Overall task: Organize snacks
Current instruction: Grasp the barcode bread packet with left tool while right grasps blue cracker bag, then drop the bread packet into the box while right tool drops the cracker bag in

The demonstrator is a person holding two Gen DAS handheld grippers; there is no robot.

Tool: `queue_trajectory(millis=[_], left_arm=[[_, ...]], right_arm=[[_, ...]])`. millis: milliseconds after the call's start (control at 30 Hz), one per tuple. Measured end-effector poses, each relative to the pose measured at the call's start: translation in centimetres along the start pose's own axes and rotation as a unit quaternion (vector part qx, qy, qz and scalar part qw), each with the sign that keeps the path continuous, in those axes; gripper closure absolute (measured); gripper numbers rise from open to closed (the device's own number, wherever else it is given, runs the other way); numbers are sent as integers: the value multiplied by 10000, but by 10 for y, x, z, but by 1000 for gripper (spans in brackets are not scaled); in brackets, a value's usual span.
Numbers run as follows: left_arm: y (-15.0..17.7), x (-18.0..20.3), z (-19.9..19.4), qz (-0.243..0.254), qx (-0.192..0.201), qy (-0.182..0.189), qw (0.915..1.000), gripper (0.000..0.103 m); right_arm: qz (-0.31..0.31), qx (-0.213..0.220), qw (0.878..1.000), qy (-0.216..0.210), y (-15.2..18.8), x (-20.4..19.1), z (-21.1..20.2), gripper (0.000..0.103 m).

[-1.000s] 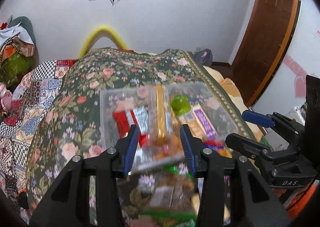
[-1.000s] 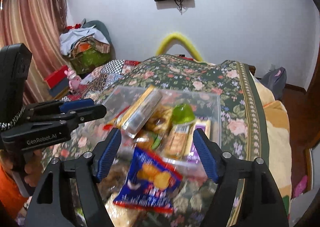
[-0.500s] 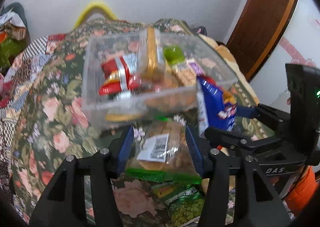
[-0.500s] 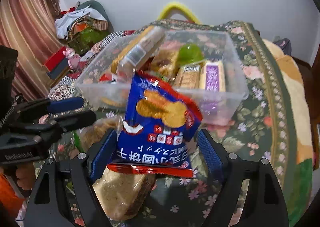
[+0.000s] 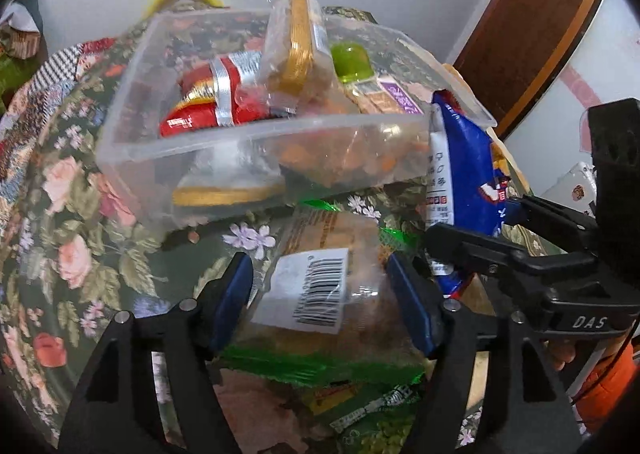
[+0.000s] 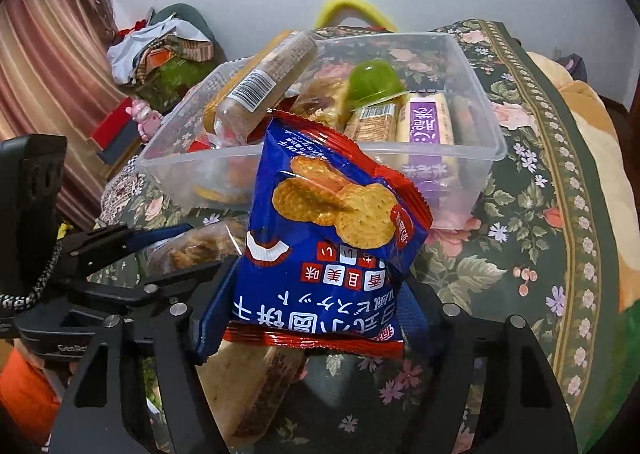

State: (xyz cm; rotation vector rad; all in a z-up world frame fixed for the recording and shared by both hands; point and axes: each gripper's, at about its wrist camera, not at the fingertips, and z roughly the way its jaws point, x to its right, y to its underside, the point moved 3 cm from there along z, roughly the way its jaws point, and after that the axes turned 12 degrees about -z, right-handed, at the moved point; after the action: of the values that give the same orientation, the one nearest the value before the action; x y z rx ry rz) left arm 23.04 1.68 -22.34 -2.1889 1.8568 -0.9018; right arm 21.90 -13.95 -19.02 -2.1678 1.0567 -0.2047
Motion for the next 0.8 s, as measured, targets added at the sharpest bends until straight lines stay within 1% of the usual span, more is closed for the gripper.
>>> queue_trajectory(millis=[100,167,200,233,333,500,567,667,800], left_arm=[[1,0,1,-20,20,50,10000,32],[3,2,0,3,21,137,9999,40],[3,2,-1,10,8,190,9998,45],[3,4,-2,27,21,176,9998,49],[7,7,-9,64,106,77,9999,55],[18,10,-29,112,249,-147,9995,56],[21,9,-40,127,362,-227,9990,57],[21,6,-63,68,601,-201,9980,57],[6,3,-89,7,972,-151,9952,57]], right_arm=[[24,28,10000,10,2,1,-3,40],[45,44,10000,17,3,2,-6,41],[52,51,10000,19,3,3,-7,42],[60,60,10000,26,3,3,-9,42],[66,115,9999,44,4,4,-15,42],[8,229,9997,94,3,3,-28,42],[-14,293,9995,116,2,2,-34,42],[-35,413,9990,161,-3,1,-44,42],[-97,575,9980,248,-11,0,-54,42]])
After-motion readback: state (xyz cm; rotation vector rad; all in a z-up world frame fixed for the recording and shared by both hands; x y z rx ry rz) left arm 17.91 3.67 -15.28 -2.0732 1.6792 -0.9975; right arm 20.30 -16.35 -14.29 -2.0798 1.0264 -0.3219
